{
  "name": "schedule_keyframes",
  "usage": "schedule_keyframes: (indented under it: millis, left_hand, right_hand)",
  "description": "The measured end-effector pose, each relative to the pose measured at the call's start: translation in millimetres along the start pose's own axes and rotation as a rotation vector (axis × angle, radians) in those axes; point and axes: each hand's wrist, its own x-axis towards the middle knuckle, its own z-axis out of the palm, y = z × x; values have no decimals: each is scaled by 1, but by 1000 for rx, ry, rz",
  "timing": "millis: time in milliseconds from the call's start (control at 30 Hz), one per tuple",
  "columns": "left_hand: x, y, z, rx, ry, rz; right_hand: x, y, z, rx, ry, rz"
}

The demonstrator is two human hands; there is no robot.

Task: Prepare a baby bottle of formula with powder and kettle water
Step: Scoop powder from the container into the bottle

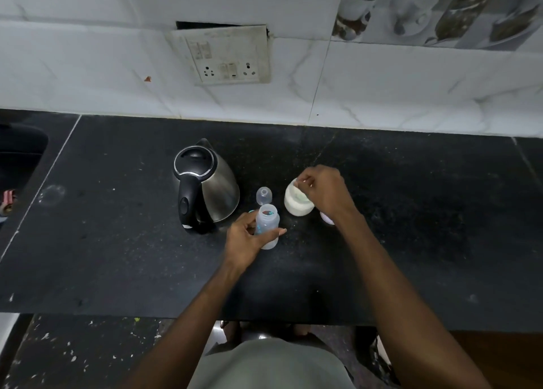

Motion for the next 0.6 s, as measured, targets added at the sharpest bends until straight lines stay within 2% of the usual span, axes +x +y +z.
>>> schedule_keyframes:
  millis: [300,600]
  left_hand:
    - [8,12,11,22,-31,-22]
    - [-1,18,14,61,-36,-34]
  right_hand:
    - [2,26,-11,-156,-144,170]
    - [12,25,3,-299,-248,178]
